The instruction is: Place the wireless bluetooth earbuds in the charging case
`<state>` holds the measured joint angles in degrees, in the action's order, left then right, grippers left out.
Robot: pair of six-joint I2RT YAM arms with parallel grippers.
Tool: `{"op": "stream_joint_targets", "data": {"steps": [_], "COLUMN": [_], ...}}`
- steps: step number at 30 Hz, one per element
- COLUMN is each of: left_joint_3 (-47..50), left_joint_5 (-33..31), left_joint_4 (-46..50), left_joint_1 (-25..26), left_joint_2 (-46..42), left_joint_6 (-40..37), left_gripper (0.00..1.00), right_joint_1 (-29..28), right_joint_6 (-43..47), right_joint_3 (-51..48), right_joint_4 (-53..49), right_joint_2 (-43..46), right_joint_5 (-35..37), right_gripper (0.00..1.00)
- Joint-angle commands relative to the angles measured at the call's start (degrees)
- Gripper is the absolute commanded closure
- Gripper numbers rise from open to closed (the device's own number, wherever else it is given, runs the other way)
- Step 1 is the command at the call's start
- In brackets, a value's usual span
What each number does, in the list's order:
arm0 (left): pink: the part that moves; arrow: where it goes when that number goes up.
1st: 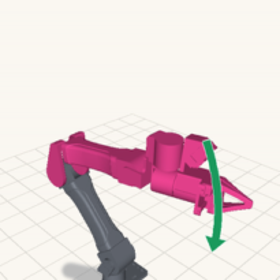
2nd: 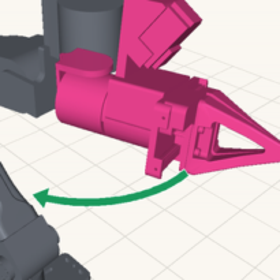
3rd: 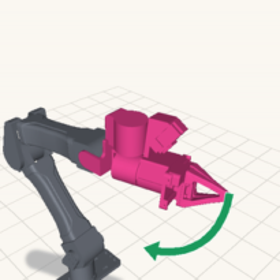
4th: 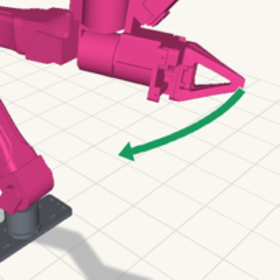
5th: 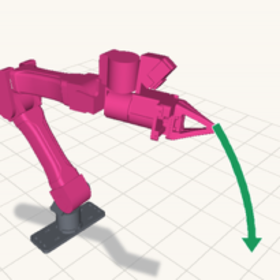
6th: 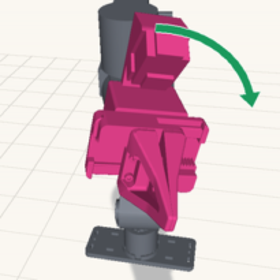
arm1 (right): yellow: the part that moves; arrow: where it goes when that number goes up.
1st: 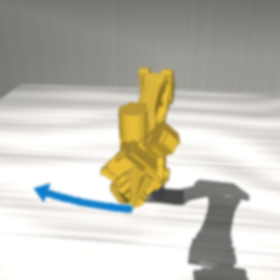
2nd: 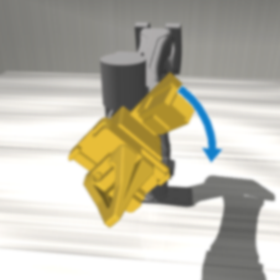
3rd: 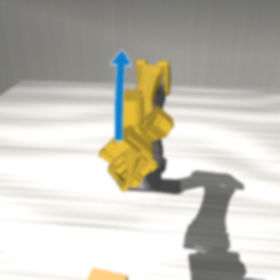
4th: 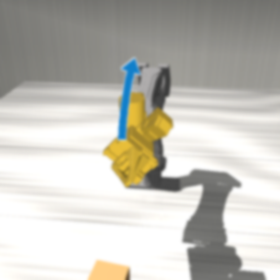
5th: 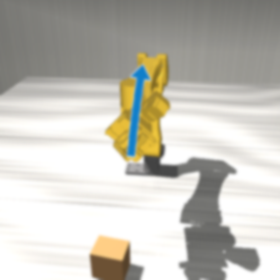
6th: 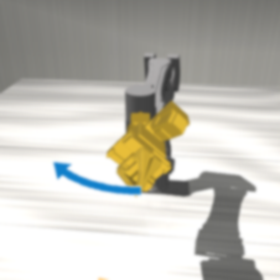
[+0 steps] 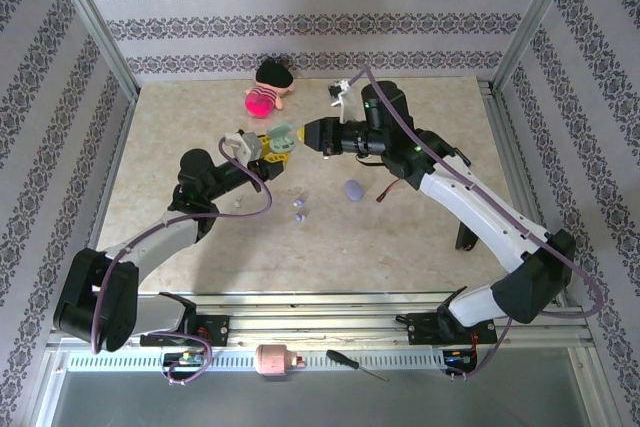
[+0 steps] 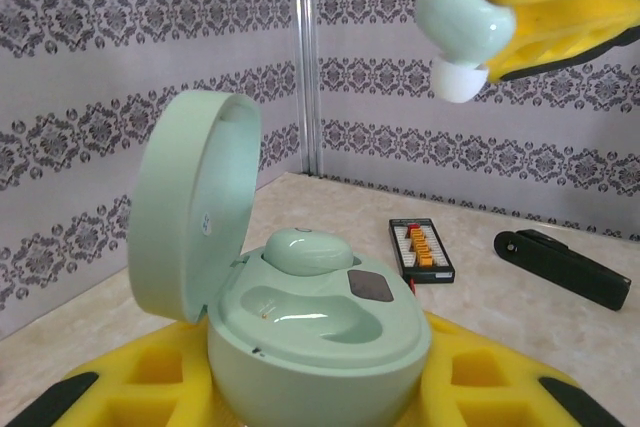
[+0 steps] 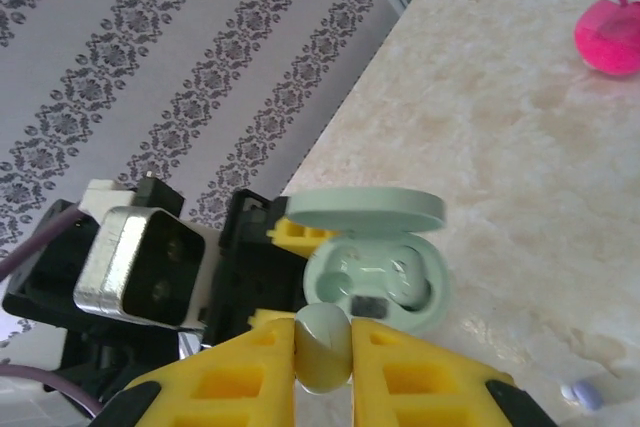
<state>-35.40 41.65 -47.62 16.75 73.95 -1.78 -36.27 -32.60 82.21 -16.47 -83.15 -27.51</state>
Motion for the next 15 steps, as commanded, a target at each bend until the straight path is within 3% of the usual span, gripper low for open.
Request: {"op": "stream_joint_targets", "data": {"steps": [1, 15], "left_joint_3": [-2.2, -3.1], "left_joint_5": [-0.3, -0.2], "left_joint_4": [-5.6, -5.6], "left_joint_1": [1.3, 2.7], "left_joint_2": [1.3, 2.5], "left_joint_6": [-0.1, 0.1], "left_gripper": [0.73, 0.72], "right_joint_1": [-1.5, -2.9], "right_joint_6": [1.6, 0.9], "right_joint_3": [2.8, 4.2], "right_joint_4": [0.8, 2.0], "right_joint_2": [-2.4, -6.3], "right_joint_5": [-0.5, 0.6], "right_gripper": [0.83, 0.84]}}
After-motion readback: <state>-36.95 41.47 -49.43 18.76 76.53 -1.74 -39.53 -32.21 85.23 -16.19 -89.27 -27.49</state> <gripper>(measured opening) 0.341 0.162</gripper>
